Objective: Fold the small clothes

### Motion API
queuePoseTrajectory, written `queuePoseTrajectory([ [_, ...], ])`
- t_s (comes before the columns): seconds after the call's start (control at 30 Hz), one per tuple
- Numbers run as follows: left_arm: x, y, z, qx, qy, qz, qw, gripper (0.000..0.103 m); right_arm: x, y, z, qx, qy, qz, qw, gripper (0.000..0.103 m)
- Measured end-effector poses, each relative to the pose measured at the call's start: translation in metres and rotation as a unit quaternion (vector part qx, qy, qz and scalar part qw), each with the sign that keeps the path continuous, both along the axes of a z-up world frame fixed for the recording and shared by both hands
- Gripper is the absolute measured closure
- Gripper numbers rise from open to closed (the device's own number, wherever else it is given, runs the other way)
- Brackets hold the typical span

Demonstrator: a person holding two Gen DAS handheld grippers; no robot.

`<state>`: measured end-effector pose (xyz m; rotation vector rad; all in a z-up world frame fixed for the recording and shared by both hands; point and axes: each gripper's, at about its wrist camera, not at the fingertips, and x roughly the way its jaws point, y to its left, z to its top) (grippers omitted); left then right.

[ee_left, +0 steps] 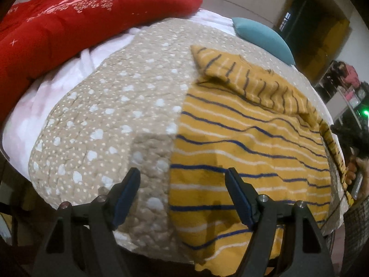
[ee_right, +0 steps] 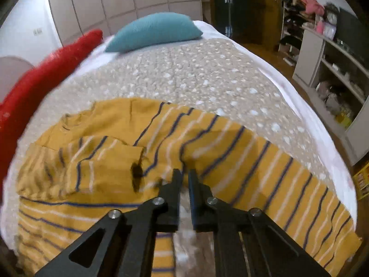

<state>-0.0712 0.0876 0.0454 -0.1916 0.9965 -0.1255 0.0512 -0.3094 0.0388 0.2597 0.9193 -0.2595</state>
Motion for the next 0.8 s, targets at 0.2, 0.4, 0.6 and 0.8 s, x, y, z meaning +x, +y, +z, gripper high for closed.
queuePoseTrajectory([
  [0.2,0.005,-0.015,-0.001,-0.015,0.0,-0.005,0.9999,0.028,-0.057,-0.022,0.014,0.127,-0.05,0.011,0.991,0.061],
  [0.4,0.001,-0.042,0.002,-0.013,0.002,-0.035,0.9993,0.028,-0.023,-0.003,-0.001,0.216,-0.056,0.04,0.974,0.05],
  [0.6,-0.006,-0.038,0.004,-0.01,0.003,-0.034,0.9994,0.028,0.036,0.017,-0.056,0.308,0.002,0.002,0.951,0.051],
  [0.8,-0.004,-0.03,0.0,-0.015,0.006,-0.027,0.9995,0.028,0.039,0.009,-0.049,0.282,-0.027,-0.019,0.959,0.097],
])
